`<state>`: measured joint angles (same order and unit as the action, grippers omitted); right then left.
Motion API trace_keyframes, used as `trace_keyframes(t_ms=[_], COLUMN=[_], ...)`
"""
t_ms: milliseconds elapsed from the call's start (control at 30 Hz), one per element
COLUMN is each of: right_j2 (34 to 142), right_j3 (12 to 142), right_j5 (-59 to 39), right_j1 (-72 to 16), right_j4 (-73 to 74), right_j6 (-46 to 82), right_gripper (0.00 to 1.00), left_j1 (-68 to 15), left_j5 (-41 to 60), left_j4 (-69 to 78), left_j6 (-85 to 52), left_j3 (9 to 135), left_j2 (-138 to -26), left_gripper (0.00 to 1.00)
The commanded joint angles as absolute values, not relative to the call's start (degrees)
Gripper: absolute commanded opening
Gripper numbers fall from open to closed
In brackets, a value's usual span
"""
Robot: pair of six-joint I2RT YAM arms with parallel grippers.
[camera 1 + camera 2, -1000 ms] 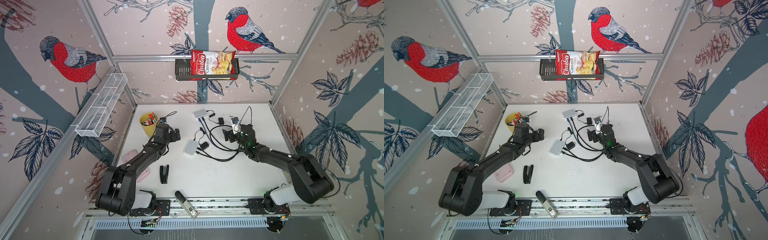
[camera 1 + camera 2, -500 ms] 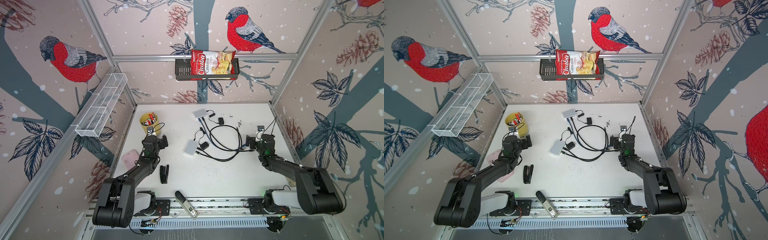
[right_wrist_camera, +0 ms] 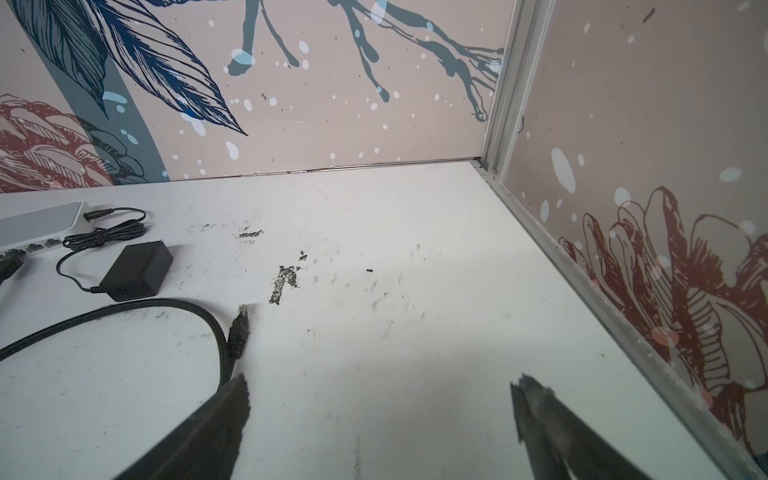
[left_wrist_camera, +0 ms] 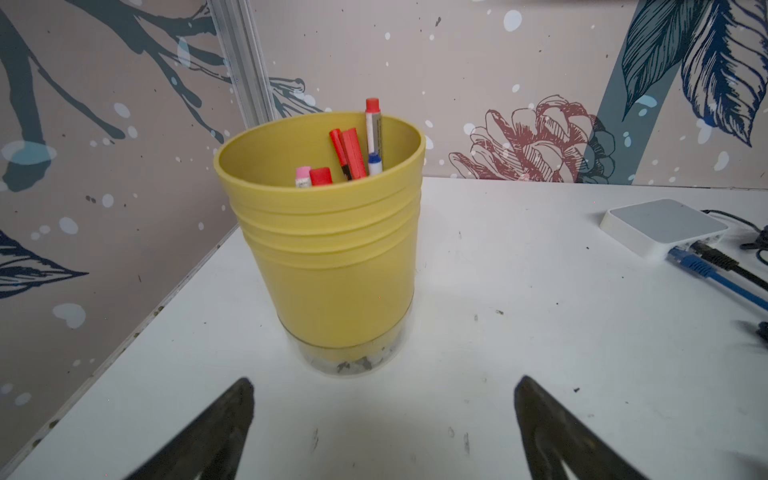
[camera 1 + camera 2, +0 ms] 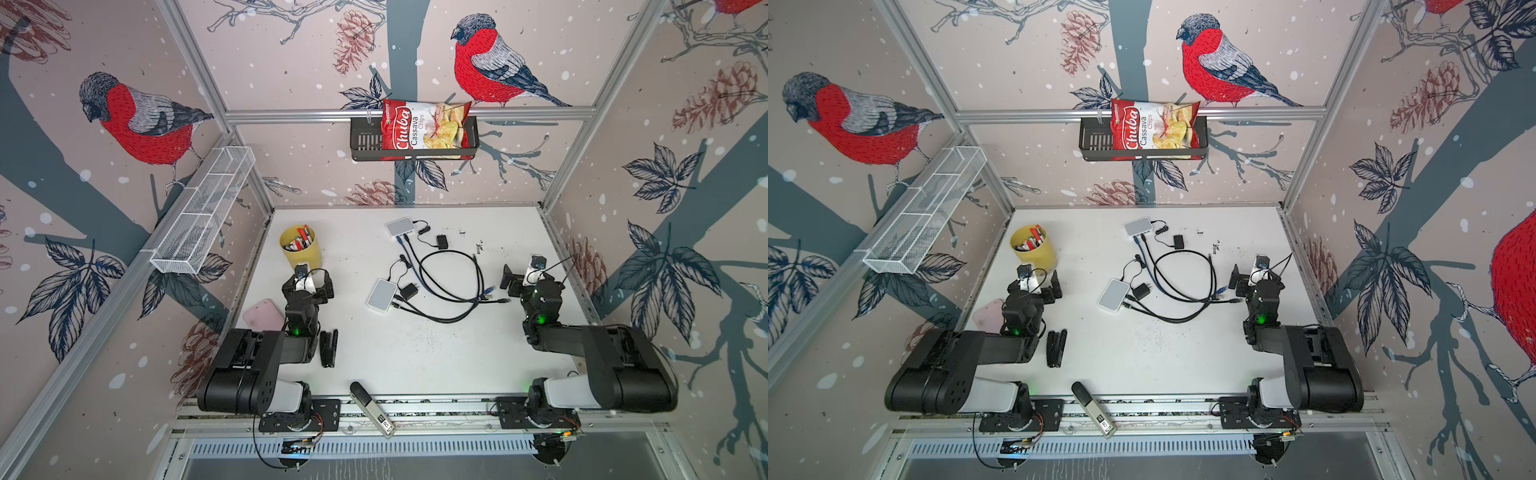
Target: Insert the plug into the switch port
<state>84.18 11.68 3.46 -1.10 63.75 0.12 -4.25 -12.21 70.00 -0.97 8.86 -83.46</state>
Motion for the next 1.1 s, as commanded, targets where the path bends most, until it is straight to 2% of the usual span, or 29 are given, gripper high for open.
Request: trace_keyframes(t_ms=[0, 67, 100, 300, 400, 1067], right_j2=[87.57, 84.99, 86.27, 86.28, 86.02, 86.0], right_j3=[9.93, 12.33, 11.7, 13.47, 13.44, 13.36], right_j5=[2.28, 1.63, 1.66, 5.51, 5.63, 7.03], right_j1=[-0.79, -0.71, -0.73, -0.8, -0.79, -1.49], right_j4=[78.25, 69.26, 72.45, 68.95, 68.72, 68.8], right_j6=[1.54, 1.5, 1.48, 3.18, 3.25, 3.05], right_gripper=[1.0, 0.99, 1.0, 0.99, 1.0, 0.99], left_j1=[-3.79, -3.71, -3.7, -3.42, -3.43, -3.43], left_j5=[-11.2, -12.53, -14.36, -20.61, -20.5, -20.57], left_j4=[83.33, 87.84, 89.75, 74.8, 79.3, 78.5], left_j6=[0.62, 0.2, 0.06, -2.78, -2.36, -2.55], left_j3=[7.55, 6.67, 6.69, 12.74, 11.76, 11.77], left_j2=[-86.3, -89.21, -90.63, -88.57, -89.81, -89.52], left_gripper=[0.96, 0.96, 0.96, 0.96, 0.96, 0.96])
